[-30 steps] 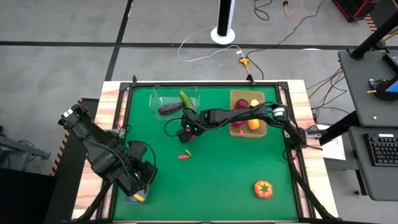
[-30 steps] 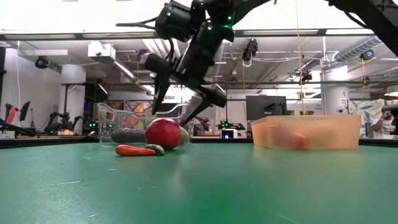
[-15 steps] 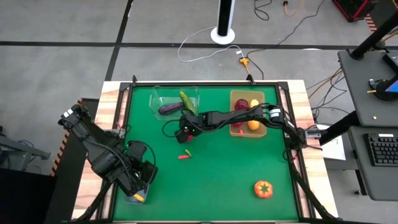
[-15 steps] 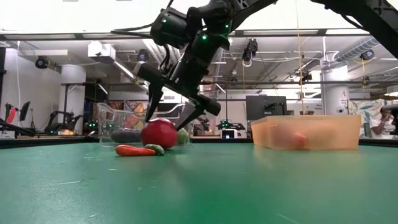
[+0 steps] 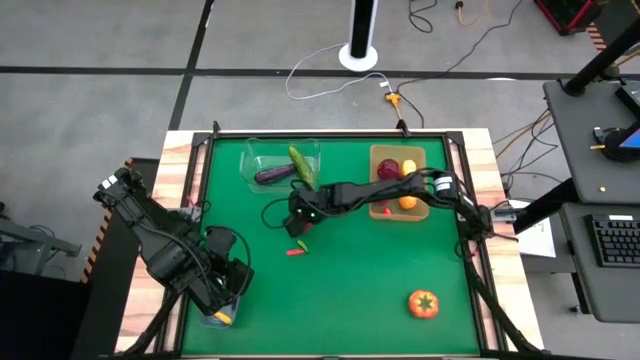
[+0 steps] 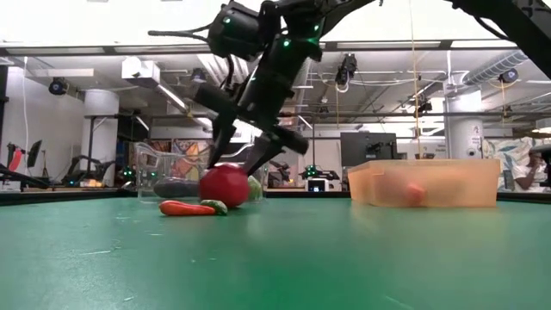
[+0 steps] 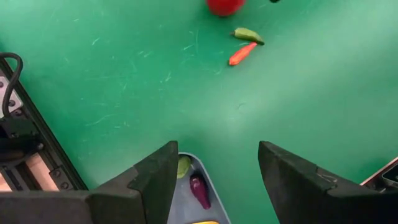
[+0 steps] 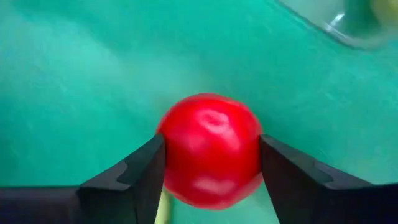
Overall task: Sort produce into baskets
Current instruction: Put the red tomato into the orange bin, then put the red chili pepper into the blue bin, then put the green chili pepper into the blue bin
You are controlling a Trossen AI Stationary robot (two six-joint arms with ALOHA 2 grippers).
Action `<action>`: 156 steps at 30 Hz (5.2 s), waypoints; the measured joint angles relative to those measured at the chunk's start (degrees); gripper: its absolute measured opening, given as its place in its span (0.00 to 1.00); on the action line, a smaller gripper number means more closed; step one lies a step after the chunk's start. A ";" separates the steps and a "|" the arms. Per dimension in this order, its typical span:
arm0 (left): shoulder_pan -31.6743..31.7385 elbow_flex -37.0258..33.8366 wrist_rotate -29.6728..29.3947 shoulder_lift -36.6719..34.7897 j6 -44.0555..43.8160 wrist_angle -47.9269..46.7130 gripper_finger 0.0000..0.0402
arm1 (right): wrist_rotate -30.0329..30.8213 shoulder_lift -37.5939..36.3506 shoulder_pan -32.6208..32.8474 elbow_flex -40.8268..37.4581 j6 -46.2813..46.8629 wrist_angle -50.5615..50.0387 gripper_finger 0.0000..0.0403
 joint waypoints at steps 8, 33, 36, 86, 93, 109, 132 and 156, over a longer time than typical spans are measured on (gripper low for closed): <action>0.02 0.00 -0.09 0.00 1.00 0.01 0.51 | 3.27 -4.72 0.83 -0.16 -3.95 -14.46 0.57; 0.02 0.02 -0.13 0.00 1.53 0.07 0.51 | 17.09 -33.12 -3.86 -15.44 -2.20 -44.29 0.56; 0.00 0.02 -0.31 0.00 1.53 0.08 0.51 | 17.04 -36.12 -5.50 -23.16 -0.35 -43.02 0.56; 25.99 -35.62 10.50 0.04 79.04 65.60 0.51 | 10.70 -50.66 -2.80 -26.22 5.74 -28.22 0.85; 26.97 -41.24 12.57 2.25 78.66 73.82 0.51 | 10.73 -49.81 -2.69 -26.26 5.78 -27.18 0.85; 27.08 -37.64 10.61 15.78 78.71 77.19 0.31 | 10.78 -49.59 -2.69 -26.30 5.70 -26.61 0.85; 9.40 -27.23 26.12 -9.48 35.64 42.12 0.01 | 5.65 -49.59 -1.93 -26.33 6.46 -26.74 0.85; -7.76 -30.84 24.64 -3.27 -5.08 38.30 0.31 | 3.02 -44.96 -1.81 -26.37 2.34 -18.62 0.85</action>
